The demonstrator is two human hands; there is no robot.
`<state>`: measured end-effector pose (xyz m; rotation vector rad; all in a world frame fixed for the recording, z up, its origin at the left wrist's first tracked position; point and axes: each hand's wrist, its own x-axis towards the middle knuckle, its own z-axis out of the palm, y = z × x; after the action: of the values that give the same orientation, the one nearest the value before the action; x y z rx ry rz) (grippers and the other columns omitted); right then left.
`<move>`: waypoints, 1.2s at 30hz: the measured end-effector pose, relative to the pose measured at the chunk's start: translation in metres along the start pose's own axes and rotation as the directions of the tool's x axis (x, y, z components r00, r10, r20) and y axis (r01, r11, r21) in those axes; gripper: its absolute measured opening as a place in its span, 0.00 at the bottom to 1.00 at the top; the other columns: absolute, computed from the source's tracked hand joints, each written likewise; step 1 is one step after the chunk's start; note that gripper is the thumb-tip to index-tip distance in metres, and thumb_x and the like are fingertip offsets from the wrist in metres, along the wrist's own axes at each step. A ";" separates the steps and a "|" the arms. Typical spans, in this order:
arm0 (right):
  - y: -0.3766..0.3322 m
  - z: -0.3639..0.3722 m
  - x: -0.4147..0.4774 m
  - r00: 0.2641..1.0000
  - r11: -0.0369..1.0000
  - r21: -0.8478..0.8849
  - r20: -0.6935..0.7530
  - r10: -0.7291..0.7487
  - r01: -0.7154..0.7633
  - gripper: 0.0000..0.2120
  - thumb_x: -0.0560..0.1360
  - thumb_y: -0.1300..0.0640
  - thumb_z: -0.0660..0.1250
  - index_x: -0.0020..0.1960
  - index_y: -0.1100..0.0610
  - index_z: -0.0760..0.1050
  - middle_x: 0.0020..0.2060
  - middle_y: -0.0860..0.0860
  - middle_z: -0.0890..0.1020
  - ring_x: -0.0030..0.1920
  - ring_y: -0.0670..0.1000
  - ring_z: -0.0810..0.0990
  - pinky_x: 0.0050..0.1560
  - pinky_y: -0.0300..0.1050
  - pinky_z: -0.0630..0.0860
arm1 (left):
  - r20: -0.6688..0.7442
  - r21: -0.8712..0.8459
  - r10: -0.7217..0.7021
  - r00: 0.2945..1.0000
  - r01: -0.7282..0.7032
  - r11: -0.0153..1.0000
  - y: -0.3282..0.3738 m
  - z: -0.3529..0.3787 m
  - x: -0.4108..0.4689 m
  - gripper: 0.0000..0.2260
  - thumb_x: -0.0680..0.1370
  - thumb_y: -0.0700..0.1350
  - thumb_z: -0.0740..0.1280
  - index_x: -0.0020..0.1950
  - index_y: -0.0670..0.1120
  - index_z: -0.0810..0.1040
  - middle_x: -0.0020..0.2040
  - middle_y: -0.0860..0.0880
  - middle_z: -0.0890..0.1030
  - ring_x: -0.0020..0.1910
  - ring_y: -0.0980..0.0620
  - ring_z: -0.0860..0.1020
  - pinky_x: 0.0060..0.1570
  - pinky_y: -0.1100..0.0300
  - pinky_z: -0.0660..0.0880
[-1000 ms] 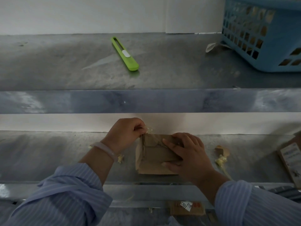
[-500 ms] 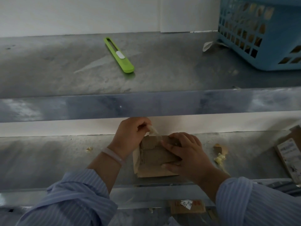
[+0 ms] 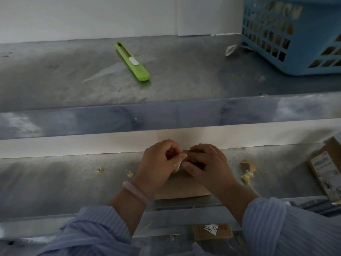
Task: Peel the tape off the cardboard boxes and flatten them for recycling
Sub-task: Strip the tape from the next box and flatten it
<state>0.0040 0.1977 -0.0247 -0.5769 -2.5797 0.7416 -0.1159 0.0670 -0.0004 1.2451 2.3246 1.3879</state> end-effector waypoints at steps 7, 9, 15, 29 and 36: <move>-0.015 0.008 0.007 0.993 0.991 0.066 0.015 0.116 -0.117 0.05 0.72 0.45 0.68 0.39 0.44 0.77 0.38 0.41 0.77 0.46 0.46 0.75 0.54 0.46 0.71 | 0.044 -0.011 -0.001 0.999 0.001 1.000 -0.002 -0.002 0.004 0.06 0.72 0.45 0.73 0.42 0.56 0.79 0.38 0.60 0.81 0.40 0.63 0.79 0.38 0.74 0.73; -0.013 0.005 0.007 0.984 0.968 0.174 0.035 0.175 -0.179 0.04 0.72 0.50 0.69 0.39 0.48 0.77 0.36 0.42 0.79 0.40 0.44 0.76 0.45 0.42 0.73 | 0.107 0.041 0.041 0.993 -0.045 0.998 -0.003 -0.004 0.004 0.05 0.73 0.47 0.72 0.46 0.56 0.80 0.41 0.61 0.81 0.44 0.64 0.78 0.43 0.75 0.72; 0.000 -0.011 0.008 0.866 0.784 0.458 -0.057 0.497 -0.419 0.07 0.72 0.55 0.71 0.43 0.45 0.73 0.36 0.43 0.81 0.38 0.42 0.79 0.31 0.31 0.69 | 0.226 0.272 0.170 0.959 -0.230 0.934 -0.013 -0.003 0.002 0.15 0.73 0.49 0.72 0.59 0.52 0.79 0.49 0.57 0.76 0.47 0.63 0.70 0.47 0.77 0.64; -0.004 -0.018 -0.006 0.999 0.994 -0.105 0.029 0.043 -0.039 0.11 0.77 0.53 0.64 0.57 0.50 0.82 0.48 0.49 0.83 0.49 0.50 0.78 0.54 0.40 0.71 | 0.228 0.457 0.293 0.928 -0.368 0.810 -0.020 0.011 -0.010 0.18 0.75 0.57 0.60 0.55 0.51 0.83 0.54 0.54 0.81 0.54 0.54 0.77 0.59 0.58 0.64; -0.004 -0.017 0.004 0.918 0.921 -0.007 0.075 0.389 -0.389 0.15 0.70 0.50 0.73 0.55 0.51 0.78 0.48 0.47 0.79 0.45 0.45 0.77 0.43 0.33 0.70 | 0.215 0.439 0.271 0.938 -0.341 0.831 -0.021 0.013 -0.009 0.15 0.71 0.54 0.66 0.53 0.50 0.84 0.53 0.55 0.82 0.54 0.54 0.78 0.60 0.55 0.67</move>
<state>0.0072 0.2035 -0.0082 -1.1016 -2.5553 0.9119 -0.1156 0.0645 -0.0268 1.8570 2.5239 0.7669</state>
